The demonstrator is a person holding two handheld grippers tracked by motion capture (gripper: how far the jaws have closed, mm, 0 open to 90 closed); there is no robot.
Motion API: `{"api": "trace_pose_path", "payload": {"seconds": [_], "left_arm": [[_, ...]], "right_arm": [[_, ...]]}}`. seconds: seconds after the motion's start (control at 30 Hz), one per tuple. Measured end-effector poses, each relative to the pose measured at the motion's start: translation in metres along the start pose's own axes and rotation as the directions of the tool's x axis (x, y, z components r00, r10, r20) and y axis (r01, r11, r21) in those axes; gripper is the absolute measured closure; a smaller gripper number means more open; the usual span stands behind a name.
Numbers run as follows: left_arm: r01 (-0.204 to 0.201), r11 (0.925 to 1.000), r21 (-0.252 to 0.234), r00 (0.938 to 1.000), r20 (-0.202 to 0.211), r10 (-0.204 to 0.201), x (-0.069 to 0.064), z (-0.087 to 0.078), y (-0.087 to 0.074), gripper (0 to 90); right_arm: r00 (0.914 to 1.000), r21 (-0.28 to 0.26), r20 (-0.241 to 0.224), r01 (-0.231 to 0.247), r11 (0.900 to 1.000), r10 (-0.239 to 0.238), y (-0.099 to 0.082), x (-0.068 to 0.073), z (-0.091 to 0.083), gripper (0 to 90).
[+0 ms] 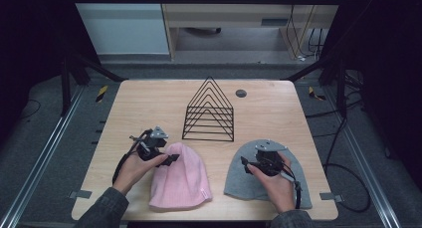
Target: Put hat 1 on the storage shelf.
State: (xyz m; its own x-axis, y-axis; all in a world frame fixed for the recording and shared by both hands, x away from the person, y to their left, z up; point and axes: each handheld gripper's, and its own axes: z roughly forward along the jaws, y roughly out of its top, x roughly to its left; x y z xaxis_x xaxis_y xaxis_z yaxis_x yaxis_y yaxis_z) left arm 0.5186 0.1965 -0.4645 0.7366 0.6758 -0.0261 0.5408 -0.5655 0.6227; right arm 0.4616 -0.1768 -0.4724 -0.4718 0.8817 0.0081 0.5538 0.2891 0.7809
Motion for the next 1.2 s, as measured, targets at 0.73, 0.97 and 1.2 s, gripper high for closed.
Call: {"api": "trace_pose_path", "payload": {"seconds": [0.73, 0.97, 1.2], "left_arm": [[0.019, 0.9996, 0.019, 0.9979, 0.061, -0.020, -0.008, 0.004, -0.005, 76.6], [0.009, 0.9994, -0.033, 0.9989, 0.047, -0.008, -0.014, -0.009, -0.004, 79.2], [-0.025, 0.9957, -0.089, 0.9990, 0.035, 0.028, -0.024, -0.022, 0.000, 79.8]], "right_arm": [[0.9997, 0.000, -0.011, 0.024, 0.9997, -0.024, 0.002, 0.004, 0.002, 33.3], [0.9997, -0.002, -0.011, 0.020, 0.9998, -0.020, 0.002, 0.004, 0.001, 34.2], [0.9997, -0.002, -0.019, 0.017, 0.9999, -0.017, 0.003, 0.007, 0.001, 35.2]]}}
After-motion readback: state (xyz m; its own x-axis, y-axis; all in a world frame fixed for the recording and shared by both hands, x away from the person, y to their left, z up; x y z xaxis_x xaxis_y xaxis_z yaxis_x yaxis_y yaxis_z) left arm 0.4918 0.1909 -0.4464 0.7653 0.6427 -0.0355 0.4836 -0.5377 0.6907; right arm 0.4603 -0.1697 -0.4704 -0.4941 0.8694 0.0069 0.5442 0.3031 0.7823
